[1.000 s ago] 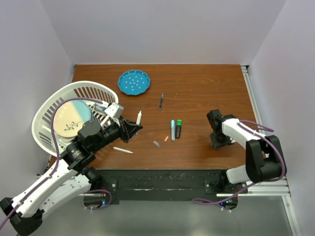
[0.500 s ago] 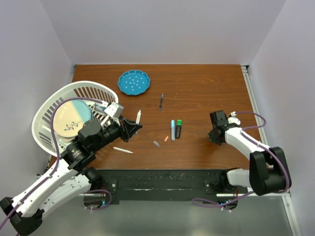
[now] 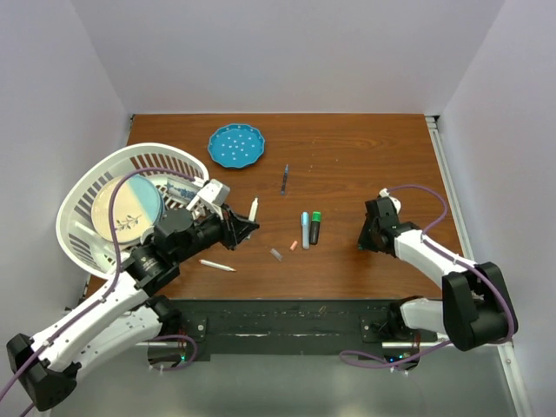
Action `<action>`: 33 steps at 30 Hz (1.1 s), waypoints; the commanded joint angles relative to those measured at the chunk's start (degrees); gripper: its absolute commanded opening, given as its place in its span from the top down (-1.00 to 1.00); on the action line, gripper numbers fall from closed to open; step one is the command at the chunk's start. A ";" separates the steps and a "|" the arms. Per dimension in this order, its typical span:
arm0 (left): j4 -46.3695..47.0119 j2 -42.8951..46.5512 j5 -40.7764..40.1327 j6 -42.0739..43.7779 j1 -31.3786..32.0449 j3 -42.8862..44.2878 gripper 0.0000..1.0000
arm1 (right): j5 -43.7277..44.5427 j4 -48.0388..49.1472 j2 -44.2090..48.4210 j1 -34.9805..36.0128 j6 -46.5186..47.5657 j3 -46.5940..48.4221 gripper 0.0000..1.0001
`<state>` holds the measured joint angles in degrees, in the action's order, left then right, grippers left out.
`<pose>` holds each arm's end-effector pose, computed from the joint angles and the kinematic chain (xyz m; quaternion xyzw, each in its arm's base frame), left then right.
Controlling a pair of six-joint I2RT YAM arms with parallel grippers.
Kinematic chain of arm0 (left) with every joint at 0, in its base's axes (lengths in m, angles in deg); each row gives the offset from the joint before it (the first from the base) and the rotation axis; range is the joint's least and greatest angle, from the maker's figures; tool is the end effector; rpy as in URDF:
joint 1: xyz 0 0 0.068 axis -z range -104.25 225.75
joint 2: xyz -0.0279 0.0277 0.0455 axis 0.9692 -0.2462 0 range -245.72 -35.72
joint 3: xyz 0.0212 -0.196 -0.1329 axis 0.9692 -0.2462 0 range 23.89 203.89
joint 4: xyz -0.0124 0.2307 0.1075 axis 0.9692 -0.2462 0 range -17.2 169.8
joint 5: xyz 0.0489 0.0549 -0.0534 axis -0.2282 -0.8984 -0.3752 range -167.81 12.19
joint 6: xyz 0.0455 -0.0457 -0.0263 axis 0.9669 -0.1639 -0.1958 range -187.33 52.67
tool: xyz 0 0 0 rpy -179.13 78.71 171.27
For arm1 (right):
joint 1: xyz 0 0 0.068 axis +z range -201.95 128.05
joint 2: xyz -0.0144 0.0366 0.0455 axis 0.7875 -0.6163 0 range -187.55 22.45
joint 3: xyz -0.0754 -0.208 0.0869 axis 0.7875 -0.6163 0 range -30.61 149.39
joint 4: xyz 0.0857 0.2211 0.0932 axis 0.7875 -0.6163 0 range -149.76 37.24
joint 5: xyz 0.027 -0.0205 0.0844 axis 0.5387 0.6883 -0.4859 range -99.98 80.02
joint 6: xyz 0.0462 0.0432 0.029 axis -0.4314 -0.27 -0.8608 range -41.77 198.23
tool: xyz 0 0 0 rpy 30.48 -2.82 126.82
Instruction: Insert the pens into the pen caps
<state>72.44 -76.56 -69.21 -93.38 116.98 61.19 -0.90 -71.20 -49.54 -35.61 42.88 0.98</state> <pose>0.1573 -0.1491 0.2828 0.1489 0.7558 -0.3999 0.4966 0.2299 0.0581 0.1103 0.1795 0.9435 0.0481 0.2743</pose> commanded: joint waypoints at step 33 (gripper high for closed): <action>46.47 -33.50 17.33 -20.98 4.73 -8.65 1.00 | -11.02 16.32 21.19 15.12 -14.39 7.33 0.94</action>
<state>114.43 -107.64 -49.91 -115.36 120.21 48.93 -14.01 -59.00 -27.33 -22.06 31.27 4.35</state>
